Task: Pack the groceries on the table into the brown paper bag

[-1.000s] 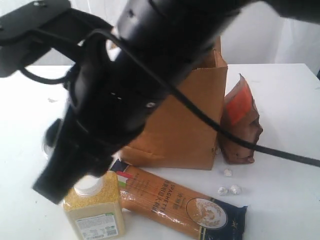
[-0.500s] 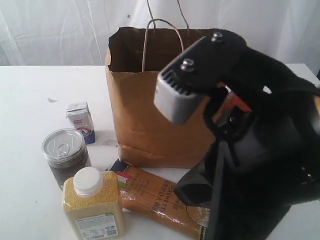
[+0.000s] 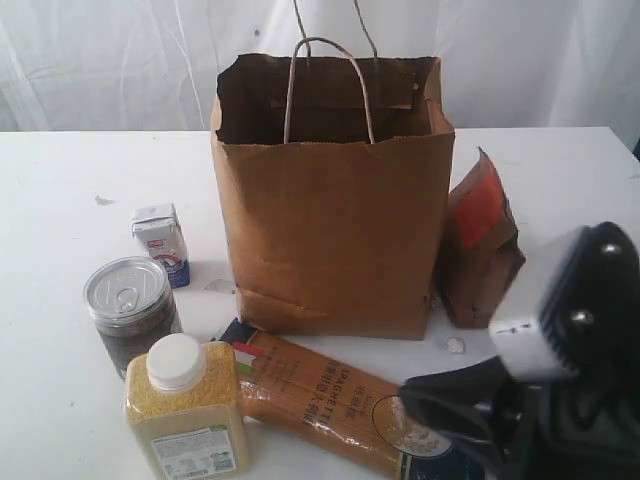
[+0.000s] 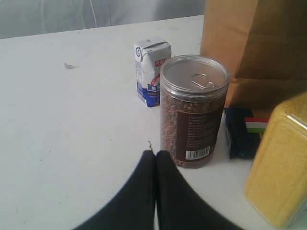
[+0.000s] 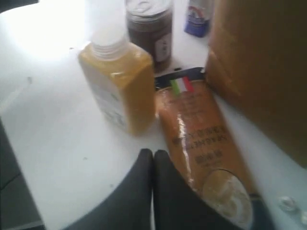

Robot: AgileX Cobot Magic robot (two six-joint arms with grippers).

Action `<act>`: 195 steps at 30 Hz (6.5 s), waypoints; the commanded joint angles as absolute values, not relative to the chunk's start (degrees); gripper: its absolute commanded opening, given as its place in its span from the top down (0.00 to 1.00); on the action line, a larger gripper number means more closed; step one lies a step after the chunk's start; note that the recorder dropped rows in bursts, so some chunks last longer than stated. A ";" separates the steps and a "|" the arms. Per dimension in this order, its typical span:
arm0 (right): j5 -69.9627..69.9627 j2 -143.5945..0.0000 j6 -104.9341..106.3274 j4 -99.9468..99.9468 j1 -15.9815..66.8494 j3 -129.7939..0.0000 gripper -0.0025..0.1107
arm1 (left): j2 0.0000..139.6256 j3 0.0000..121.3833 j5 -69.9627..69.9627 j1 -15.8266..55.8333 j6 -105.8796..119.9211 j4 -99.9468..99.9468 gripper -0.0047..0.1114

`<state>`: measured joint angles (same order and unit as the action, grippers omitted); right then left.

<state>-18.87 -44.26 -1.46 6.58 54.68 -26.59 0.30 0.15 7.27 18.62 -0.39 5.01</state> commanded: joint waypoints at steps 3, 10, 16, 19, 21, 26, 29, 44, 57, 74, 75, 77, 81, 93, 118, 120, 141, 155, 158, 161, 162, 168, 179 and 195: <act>-16.40 -34.31 -1.70 4.15 39.95 -18.90 0.98 | 0.00 0.00 7.25 18.46 -0.30 5.43 0.96; -13.21 -18.50 -1.70 4.15 27.12 -10.10 0.98 | 0.00 0.00 7.25 18.46 -0.30 5.43 0.96; -13.46 -8.47 -1.70 4.15 17.77 -5.49 0.98 | 0.00 0.00 7.25 18.46 -0.30 5.43 0.96; -14.23 -4.91 -1.70 4.15 15.30 -4.07 0.98 | 0.00 0.00 7.25 18.46 -0.30 5.43 0.96; -14.74 -2.60 -1.70 4.15 14.13 -2.94 0.98 | 0.00 0.00 7.25 18.46 -0.30 5.43 0.96; -17.56 0.00 -1.70 4.15 11.53 0.00 0.98 | 0.00 0.00 7.25 18.46 -0.30 5.43 0.96; -20.51 0.00 -1.70 4.33 11.11 0.00 0.98 | 0.00 0.00 7.25 18.46 0.00 5.43 0.96; -20.51 0.00 -1.70 4.37 10.84 0.00 0.98 | 0.00 0.00 7.25 18.46 0.00 5.43 0.96; -20.30 0.00 1.36 4.41 10.84 0.00 0.98 | 0.00 0.00 7.25 18.46 0.00 5.43 0.96; -20.30 0.00 1.36 4.41 10.84 0.00 0.98 | 0.00 0.00 7.25 18.46 0.00 5.43 0.96; -20.30 0.00 1.36 4.41 10.84 0.00 0.98 | 0.00 0.00 7.25 18.46 0.00 5.43 0.96; -20.30 0.00 1.36 4.41 10.84 0.00 0.98 | 0.00 0.00 7.25 18.46 0.00 5.43 0.96; -20.30 0.00 1.36 4.41 10.84 0.00 0.98 | 0.00 0.00 7.25 18.46 0.00 5.29 0.96; -20.30 0.00 1.36 4.41 10.84 0.00 0.98 | 0.00 0.00 6.10 18.46 0.00 4.91 0.96; -20.30 0.00 1.36 4.41 10.84 0.00 0.98 | 0.00 0.00 -3.39 18.46 1.27 4.91 0.96; -20.30 0.00 1.36 4.41 10.84 0.00 0.98 | 0.00 0.00 -3.39 18.46 1.27 4.91 0.96; -20.30 0.00 1.36 4.41 10.84 0.00 0.98 | 0.00 0.00 -42.05 18.46 -18.19 9.49 0.96; -20.30 0.00 1.36 4.41 10.84 0.00 0.98 | 0.00 8.18 -10.35 18.46 -47.92 -5.47 0.96; -20.30 0.00 1.36 4.41 10.84 0.00 0.98 | 0.00 18.41 5.03 18.46 -47.90 -12.50 0.96; -20.30 0.00 1.36 4.41 10.84 0.00 0.98 | 2.07 33.00 24.69 18.46 -33.60 -10.02 0.96; -20.30 0.00 1.36 4.41 10.84 0.00 0.98 | 3.22 35.68 30.17 18.46 -30.19 -8.86 0.96; -20.30 0.00 1.36 4.41 10.84 0.00 0.98 | 16.80 55.83 58.61 18.46 -11.87 -2.09 0.96; -20.30 0.00 1.36 4.41 10.84 0.00 0.98 | 42.39 65.81 68.50 18.46 1.58 0.31 0.94; -20.30 0.00 1.36 4.41 10.84 0.00 0.98 | 73.66 63.31 46.64 18.46 3.24 11.57 0.05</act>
<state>-20.77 -0.32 0.84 4.51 11.00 -0.11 70.55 63.70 48.52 18.62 3.06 7.83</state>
